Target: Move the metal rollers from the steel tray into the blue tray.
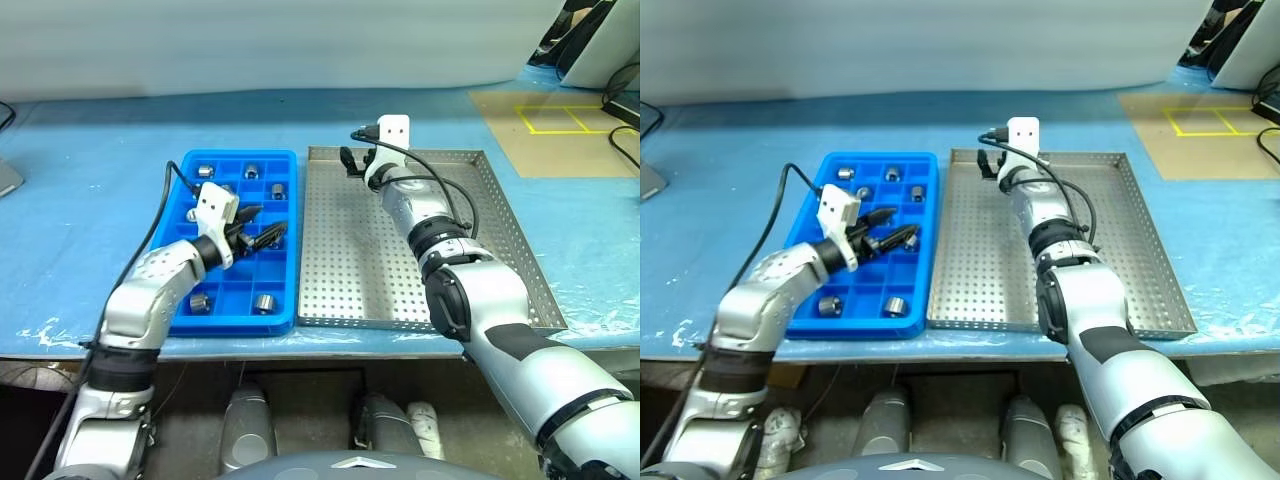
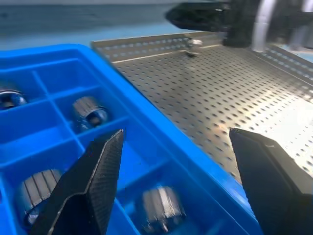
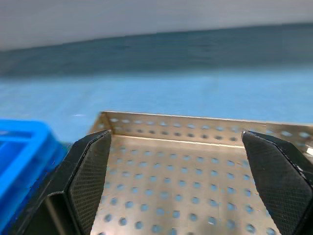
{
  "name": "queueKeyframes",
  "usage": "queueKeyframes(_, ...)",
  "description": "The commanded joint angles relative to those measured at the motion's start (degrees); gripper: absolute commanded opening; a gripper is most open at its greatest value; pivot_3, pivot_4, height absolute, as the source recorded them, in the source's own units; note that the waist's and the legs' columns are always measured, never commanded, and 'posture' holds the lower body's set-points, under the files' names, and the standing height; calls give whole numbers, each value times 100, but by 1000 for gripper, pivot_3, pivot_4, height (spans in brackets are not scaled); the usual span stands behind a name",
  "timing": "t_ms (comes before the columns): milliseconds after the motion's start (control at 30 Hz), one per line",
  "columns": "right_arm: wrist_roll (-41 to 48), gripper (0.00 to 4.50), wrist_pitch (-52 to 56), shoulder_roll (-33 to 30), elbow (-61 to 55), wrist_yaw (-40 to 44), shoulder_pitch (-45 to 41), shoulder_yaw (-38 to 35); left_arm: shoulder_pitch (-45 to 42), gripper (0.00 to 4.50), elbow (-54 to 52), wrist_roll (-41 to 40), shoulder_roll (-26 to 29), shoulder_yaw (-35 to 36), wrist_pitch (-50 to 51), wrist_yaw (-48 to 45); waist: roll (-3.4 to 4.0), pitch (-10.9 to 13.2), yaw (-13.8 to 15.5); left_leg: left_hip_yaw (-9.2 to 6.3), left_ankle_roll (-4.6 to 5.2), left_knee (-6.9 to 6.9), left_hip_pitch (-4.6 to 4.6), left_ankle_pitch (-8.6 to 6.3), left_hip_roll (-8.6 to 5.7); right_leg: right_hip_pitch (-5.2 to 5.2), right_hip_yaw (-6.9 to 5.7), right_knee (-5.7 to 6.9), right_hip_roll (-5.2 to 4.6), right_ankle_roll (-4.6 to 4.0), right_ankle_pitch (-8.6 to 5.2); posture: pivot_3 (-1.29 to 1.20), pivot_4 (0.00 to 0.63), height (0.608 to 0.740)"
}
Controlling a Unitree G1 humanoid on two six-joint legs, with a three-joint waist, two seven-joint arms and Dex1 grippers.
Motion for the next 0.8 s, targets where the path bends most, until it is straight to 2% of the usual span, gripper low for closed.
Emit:
queueKeyframes(33, -38, 4467, -141, -47, 89, -231, -205, -157, -230, 3664, 158, 219, -334, 1, -266, 376, 0, 0, 4, 0, 1, 1, -2, -1, -1, 0, -2, 0, -1, 0, 0, 149, 150, 740)
queueKeyframes(233, -96, 4467, -143, -112, 228, -521, -197, -304, -192, 3664, 58, 234, -728, 61, -288, 605, 0, 0, 7, -2, 3, 1, -14, -1, 0, -12, -11, 1, -1, 1, 1, 164, 150, 740)
queueKeyframes(500, -101, 4467, -205, -37, 213, -496, -184, -415, -158, 3664, -135, -61, -687, 514, -15, 750, 0, 0, 11, -2, 4, 4, -15, -2, 1, -15, -21, 3, -1, 0, 1, 172, 150, 740)
queueKeyframes(800, -148, 4467, -230, -71, 142, -339, -8, -400, 301, 3664, -884, -368, -739, 545, 360, 817, 0, 0, 22, -2, 9, 6, -22, -5, 0, -17, -24, 1, -4, 0, 1, 198, 150, 740)
